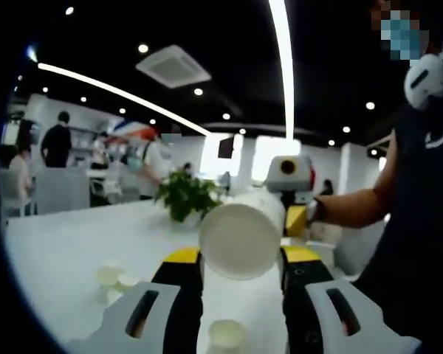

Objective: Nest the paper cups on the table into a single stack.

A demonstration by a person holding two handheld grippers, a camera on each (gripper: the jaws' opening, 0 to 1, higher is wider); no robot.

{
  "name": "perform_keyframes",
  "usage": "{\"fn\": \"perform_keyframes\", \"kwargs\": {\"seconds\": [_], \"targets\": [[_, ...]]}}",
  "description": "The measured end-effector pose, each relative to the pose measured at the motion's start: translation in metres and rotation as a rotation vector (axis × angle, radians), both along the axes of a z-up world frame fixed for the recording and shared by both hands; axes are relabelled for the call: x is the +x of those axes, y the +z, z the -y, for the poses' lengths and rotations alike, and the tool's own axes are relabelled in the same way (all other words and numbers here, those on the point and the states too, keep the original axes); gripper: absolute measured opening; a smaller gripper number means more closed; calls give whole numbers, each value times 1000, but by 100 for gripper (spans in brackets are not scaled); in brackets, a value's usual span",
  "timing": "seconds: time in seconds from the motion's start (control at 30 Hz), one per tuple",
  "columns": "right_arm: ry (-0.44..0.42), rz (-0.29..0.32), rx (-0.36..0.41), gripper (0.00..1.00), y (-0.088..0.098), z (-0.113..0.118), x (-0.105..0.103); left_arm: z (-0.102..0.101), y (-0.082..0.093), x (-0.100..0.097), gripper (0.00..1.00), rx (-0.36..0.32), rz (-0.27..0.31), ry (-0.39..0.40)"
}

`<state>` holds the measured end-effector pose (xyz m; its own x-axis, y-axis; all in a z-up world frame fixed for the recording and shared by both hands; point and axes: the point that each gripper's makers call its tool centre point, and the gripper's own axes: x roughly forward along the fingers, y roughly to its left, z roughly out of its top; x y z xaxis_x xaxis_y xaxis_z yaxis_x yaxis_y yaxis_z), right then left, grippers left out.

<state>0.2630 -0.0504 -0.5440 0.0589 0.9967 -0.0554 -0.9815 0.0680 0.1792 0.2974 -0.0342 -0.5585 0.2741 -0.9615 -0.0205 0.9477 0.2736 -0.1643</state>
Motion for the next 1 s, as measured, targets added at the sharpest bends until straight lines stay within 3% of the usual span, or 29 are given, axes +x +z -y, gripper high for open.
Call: {"fn": "perform_keyframes", "kwargs": {"seconds": [0.17,0.27,0.47,0.63,0.7,0.77,0.93,1.0], "targets": [[2,2,-11,0,0,0,-1,-1,-2,1,39,7,-1,12],[-3,4,-24,0,-1,0,0,-3,-4,5,45,16,-7,37],[-25,27,-77,0,1,2,5,-17,-21,27,80,121,13,171],[-40,57,-135,0,0,4,12,-30,-32,38,91,172,9,248],[-42,71,-193,0,-3,5,14,-39,-32,43,97,179,35,304],[-46,93,-225,0,-4,6,17,-47,-37,45,98,199,45,334],[-13,121,-295,0,-7,5,16,-70,-61,51,98,334,37,412],[-3,131,-329,0,-9,4,16,-74,-64,50,98,321,10,423]]}}
